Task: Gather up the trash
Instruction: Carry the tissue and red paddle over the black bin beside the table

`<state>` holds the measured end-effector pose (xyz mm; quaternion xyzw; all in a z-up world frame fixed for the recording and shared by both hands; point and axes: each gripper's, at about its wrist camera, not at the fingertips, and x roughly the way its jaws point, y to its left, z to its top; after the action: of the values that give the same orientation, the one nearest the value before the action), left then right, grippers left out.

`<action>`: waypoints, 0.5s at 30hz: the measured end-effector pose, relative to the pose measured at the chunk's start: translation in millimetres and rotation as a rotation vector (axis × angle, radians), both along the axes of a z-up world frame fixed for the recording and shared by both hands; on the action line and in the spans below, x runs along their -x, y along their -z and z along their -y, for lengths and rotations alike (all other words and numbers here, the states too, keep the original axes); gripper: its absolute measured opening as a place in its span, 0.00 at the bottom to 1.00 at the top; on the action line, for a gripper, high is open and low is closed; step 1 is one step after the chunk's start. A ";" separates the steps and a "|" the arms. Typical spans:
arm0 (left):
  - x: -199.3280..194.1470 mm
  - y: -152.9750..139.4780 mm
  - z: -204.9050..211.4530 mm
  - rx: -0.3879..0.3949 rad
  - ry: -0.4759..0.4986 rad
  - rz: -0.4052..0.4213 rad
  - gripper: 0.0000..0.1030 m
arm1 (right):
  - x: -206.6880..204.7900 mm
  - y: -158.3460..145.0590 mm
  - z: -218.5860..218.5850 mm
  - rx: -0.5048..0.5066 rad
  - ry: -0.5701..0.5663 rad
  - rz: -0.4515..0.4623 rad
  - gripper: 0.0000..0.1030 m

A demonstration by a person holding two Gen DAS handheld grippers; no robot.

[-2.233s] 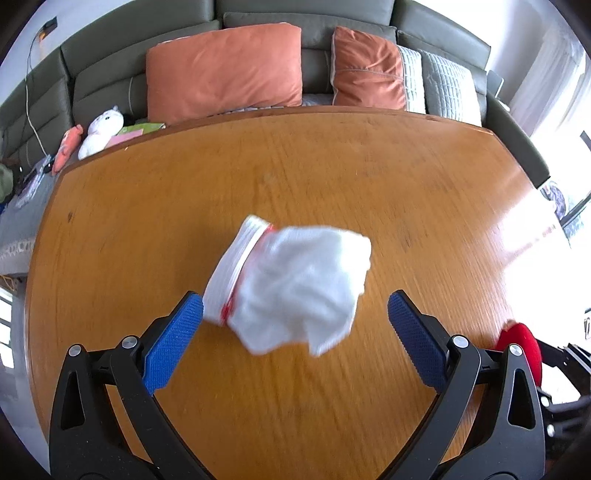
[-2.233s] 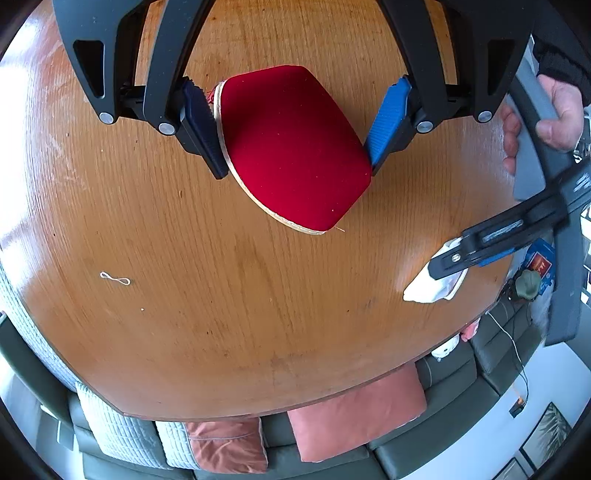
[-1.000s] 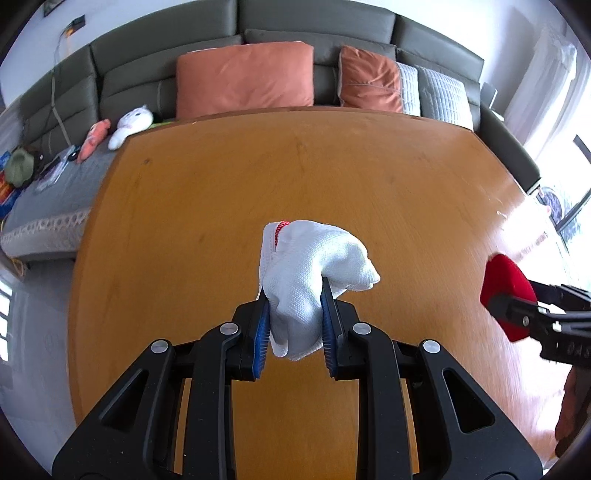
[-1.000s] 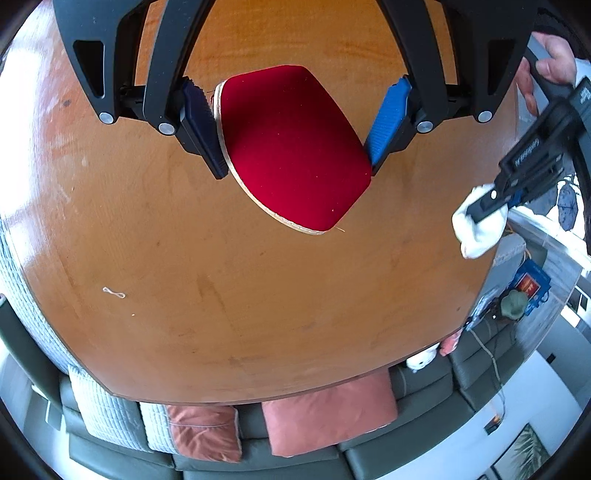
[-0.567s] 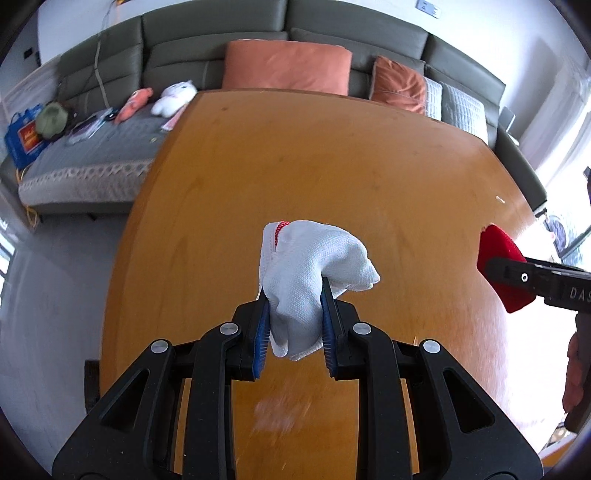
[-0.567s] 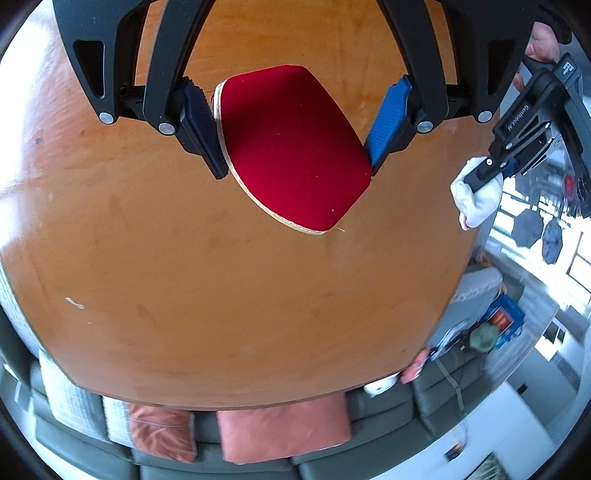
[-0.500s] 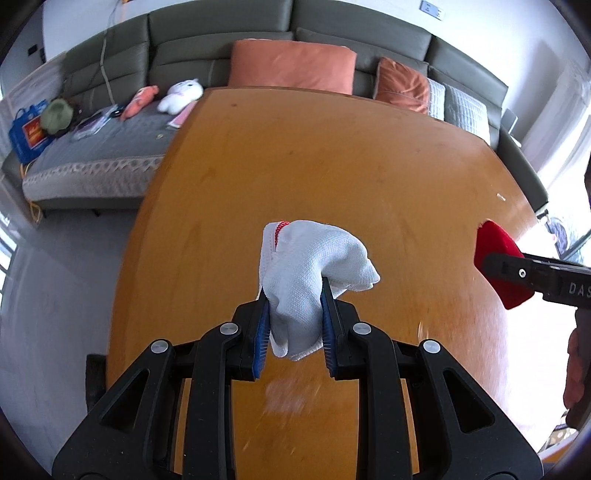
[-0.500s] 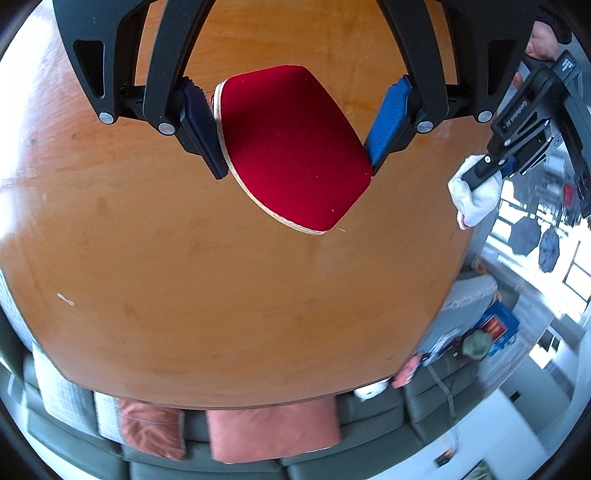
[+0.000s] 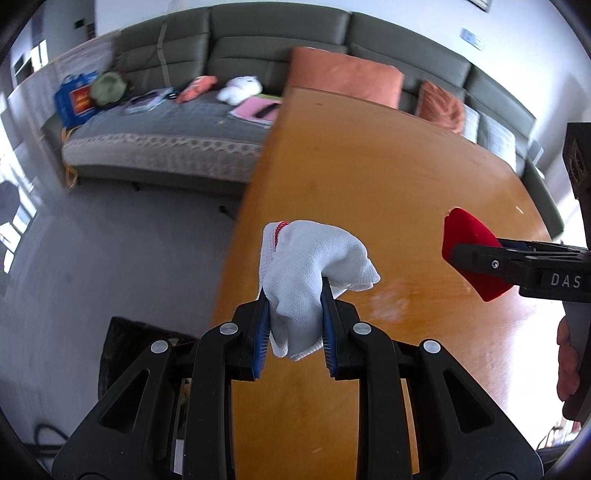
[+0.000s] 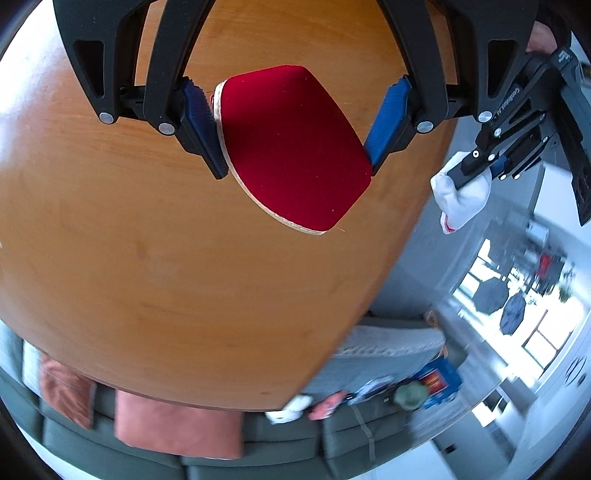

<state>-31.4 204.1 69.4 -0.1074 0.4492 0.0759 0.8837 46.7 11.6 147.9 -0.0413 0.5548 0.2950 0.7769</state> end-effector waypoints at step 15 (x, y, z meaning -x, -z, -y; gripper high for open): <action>93.9 -2.2 -91.9 0.019 -0.232 0.027 0.24 | 53.2 0.4 -118.6 -0.008 -0.218 -0.008 0.73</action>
<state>-125.4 296.0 71.6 -0.1678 0.4227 0.1720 0.8738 -6.5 130.2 147.5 -0.0972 0.5488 0.3798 0.7383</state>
